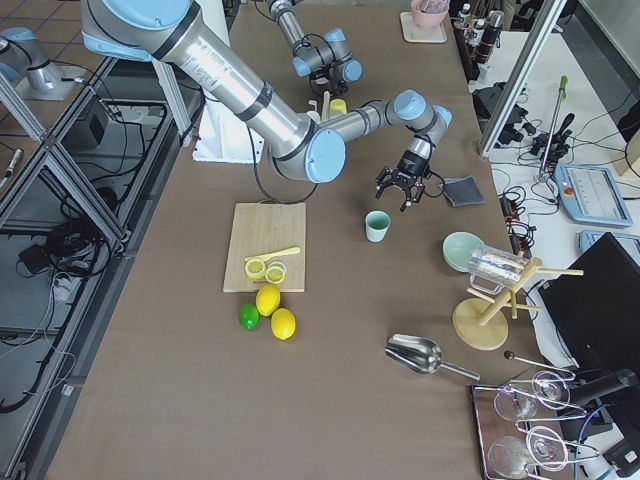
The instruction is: Place cup on cup holder
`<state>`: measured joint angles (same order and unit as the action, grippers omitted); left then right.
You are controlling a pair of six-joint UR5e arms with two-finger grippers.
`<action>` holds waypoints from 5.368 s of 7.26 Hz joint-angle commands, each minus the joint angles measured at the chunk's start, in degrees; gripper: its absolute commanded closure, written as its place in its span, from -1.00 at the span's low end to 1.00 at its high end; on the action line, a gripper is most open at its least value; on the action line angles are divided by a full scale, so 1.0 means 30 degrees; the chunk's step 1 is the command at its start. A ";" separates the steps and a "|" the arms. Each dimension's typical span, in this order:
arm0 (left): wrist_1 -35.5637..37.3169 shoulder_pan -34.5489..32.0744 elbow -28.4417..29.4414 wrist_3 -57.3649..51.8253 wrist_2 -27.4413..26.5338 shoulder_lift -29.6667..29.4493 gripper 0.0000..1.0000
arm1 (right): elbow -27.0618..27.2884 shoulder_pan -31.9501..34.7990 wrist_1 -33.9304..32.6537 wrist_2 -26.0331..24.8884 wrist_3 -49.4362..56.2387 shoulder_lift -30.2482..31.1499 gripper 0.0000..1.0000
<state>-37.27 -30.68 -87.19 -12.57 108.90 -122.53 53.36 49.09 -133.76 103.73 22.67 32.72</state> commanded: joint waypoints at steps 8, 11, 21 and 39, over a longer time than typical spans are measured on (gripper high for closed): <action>-0.0145 -0.0230 -0.2131 0.0000 -0.0059 0.0795 -0.10 | -0.1349 -0.0952 -0.0005 -0.1091 0.0823 0.0051 -0.98; 0.0032 -0.2537 -0.3917 -0.0725 -0.0378 0.0795 -0.11 | -0.1350 -0.1069 0.0025 -0.1760 0.0911 0.0052 -0.98; -0.4125 -0.5564 -0.7470 -0.0498 -0.2926 -0.0171 -0.09 | -0.1935 -0.1830 0.0728 -0.2964 0.1614 0.0345 -0.98; -2.5941 -0.5506 -0.8788 0.3602 -0.3427 0.4305 -0.01 | 0.1854 -0.1746 -0.0845 -0.3845 0.2932 0.1308 -0.03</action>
<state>-110.93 -47.20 -113.67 -2.12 98.71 -111.21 53.19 43.20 -133.62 92.06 31.46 35.67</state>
